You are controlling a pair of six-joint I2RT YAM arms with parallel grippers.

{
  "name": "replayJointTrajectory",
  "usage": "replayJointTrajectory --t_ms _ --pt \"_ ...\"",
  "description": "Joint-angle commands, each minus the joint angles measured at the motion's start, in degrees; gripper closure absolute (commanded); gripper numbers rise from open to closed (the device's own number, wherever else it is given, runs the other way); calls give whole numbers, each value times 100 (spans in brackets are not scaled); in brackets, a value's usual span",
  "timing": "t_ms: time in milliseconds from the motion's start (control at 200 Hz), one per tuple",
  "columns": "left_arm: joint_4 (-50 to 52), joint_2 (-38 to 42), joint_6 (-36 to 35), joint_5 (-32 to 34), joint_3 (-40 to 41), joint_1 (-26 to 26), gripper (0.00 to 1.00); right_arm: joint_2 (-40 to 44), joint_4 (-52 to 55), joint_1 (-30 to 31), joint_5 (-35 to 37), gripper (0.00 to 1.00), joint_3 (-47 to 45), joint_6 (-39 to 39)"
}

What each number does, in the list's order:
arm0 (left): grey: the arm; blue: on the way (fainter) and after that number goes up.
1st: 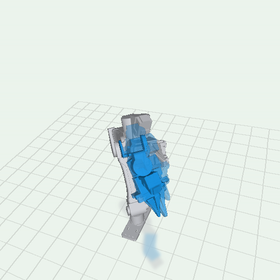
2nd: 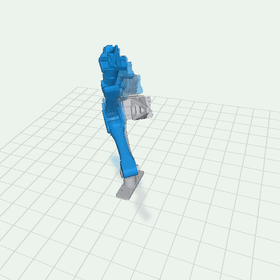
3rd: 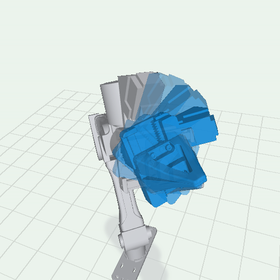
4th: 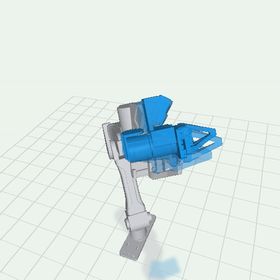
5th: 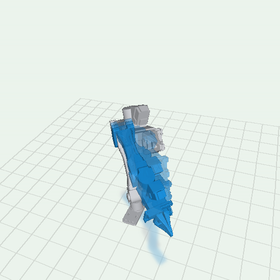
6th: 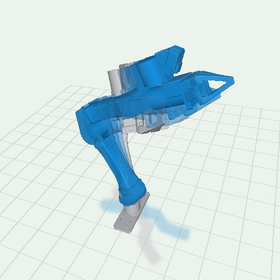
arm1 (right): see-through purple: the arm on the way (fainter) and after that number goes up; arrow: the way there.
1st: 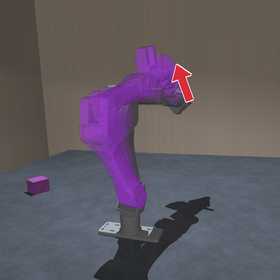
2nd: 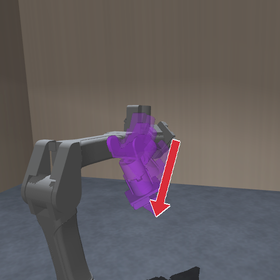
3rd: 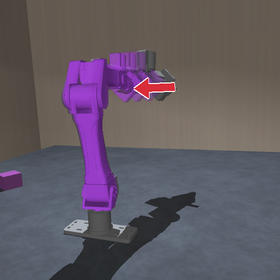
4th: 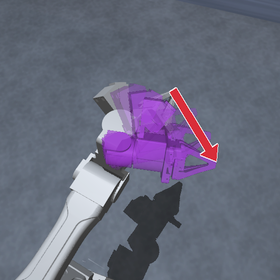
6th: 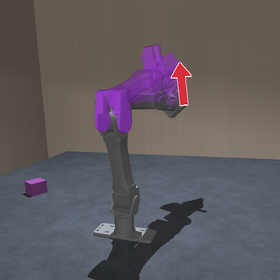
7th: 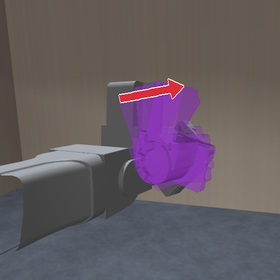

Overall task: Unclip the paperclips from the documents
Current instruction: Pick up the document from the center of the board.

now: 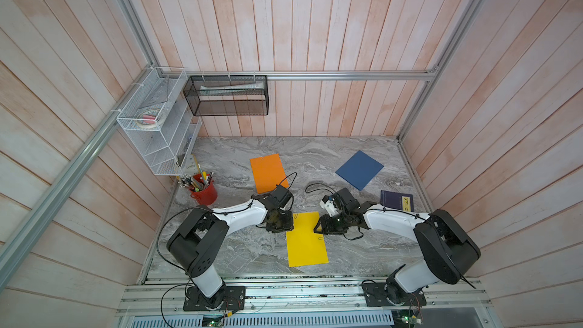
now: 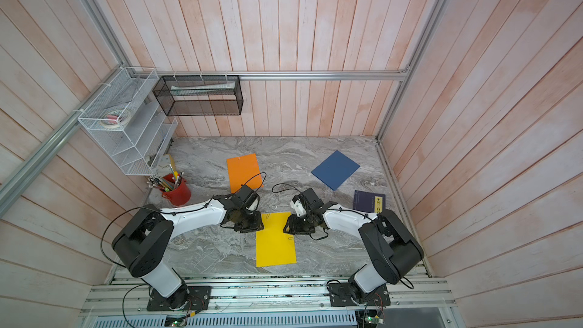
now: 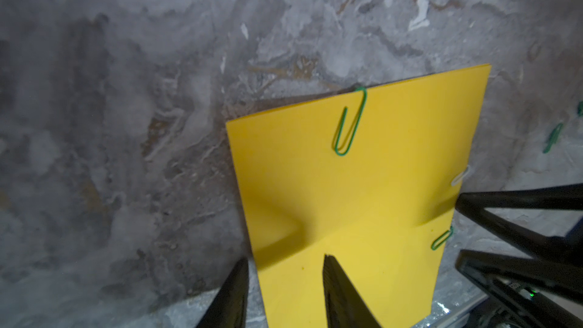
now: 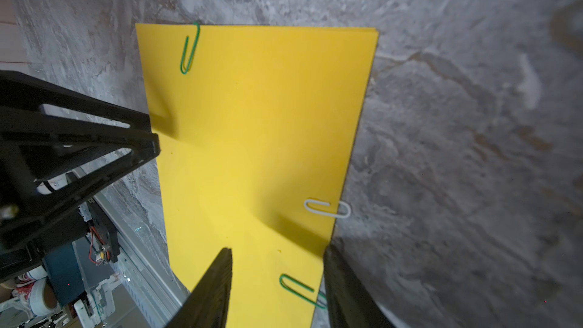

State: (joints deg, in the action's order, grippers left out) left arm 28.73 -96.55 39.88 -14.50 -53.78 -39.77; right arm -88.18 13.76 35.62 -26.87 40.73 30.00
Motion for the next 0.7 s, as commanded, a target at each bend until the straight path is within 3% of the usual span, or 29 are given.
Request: replayJointTrajectory --t_ms 0,695 --pt "133 -241 -94 93 -61 7 58 -99 220 55 164 51 -39 6" --pt "133 -329 -121 0 -33 0 63 -40 656 14 309 54 225 -153"
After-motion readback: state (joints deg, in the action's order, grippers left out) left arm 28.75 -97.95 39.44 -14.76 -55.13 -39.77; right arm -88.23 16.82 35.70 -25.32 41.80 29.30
